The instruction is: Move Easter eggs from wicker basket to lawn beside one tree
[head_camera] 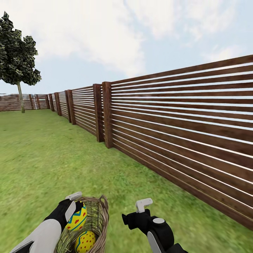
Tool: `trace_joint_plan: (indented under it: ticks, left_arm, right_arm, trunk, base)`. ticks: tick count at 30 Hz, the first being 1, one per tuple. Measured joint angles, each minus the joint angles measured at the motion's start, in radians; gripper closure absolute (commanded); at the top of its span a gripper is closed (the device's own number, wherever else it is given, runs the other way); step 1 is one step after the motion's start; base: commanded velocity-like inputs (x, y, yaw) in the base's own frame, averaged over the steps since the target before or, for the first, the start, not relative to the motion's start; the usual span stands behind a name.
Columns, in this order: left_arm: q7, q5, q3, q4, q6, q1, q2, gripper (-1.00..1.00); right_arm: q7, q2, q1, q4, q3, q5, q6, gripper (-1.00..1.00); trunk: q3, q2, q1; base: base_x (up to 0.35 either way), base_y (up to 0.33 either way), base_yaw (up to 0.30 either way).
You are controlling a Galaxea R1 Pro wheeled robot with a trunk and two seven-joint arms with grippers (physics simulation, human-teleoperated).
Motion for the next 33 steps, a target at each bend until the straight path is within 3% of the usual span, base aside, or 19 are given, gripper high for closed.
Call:
trace_joint_plan:
  ticks: [13, 18, 21, 22, 24, 25, 27, 30, 33]
  left_arm:
    - [0.002, -0.003, 0.0, -0.001, -0.001, 0.0, -0.008, 1.0]
    - [0.056, -0.002, 0.0, -0.013, -0.01, 0.001, -0.015, 1.0]
    - [0.066, 0.0, 0.0, -0.149, -0.002, 0.013, -0.042, 1.0]
    - [0.068, 0.0, 0.001, -0.25, 0.011, 0.041, -0.063, 1.0]
    - [0.067, 0.002, 0.002, -0.414, 0.046, 0.12, -0.081, 1.0]
    - [0.063, 0.002, 0.001, -0.539, 0.067, 0.182, -0.09, 1.0]
    - [0.059, 0.007, -0.005, -0.68, 0.082, 0.257, -0.102, 1.0]
    - [0.056, 0.037, -0.03, -0.781, 0.09, 0.308, -0.11, 1.0]
    - [0.055, 0.061, -0.047, -0.808, 0.09, 0.32, -0.111, 1.0]
  right_arm:
    - [0.0, 0.0, 0.0, 0.0, 0.001, 0.001, 0.0, -1.0]
    - [0.0, 0.0, 0.0, 0.0, 0.002, 0.0, 0.0, -1.0]
    - [0.0, 0.0, 0.0, 0.0, 0.001, 0.0, 0.0, -1.0]
    - [0.0, 0.0, 0.0, 0.0, 0.001, 0.0, 0.0, -1.0]
    - [0.0, 0.0, 0.0, 0.0, 0.001, 0.0, 0.0, -1.0]
    - [0.0, 0.0, 0.0, 0.0, 0.002, 0.0, 0.0, -1.0]
    - [0.0, 0.0, 0.0, 0.0, 0.005, 0.0, 0.0, -1.0]
    - [0.0, 0.0, 0.0, 0.0, 0.008, 0.0, 0.0, -1.0]
    - [0.0, 0.0, 0.0, 0.0, 0.007, 0.0, 0.0, -1.0]
  trunk:
    - [0.041, 0.091, -0.05]
    - [0.056, 0.126, -0.069]
    - [0.066, 0.147, -0.081]
    - [0.069, 0.154, -0.084]
    - [0.075, 0.168, -0.092]
    - [0.078, 0.175, -0.096]
    - [0.085, 0.189, -0.104]
    - [0.091, 0.203, -0.111]
    - [0.091, 0.203, -0.111]
  base:
    - [-0.114, 0.0, 0.0]
    - [-0.023, 0.0, 0.0]
    - [-0.002, 0.0, 0.0]
    - [0.0, 0.0, 0.0]
    - [0.0, 0.0, 0.0]
    - [0.0, 0.0, 0.0]
    - [0.0, 0.0, 0.0]
    - [0.0, 0.0, 0.011]
    - [-0.019, 0.0, 0.167]
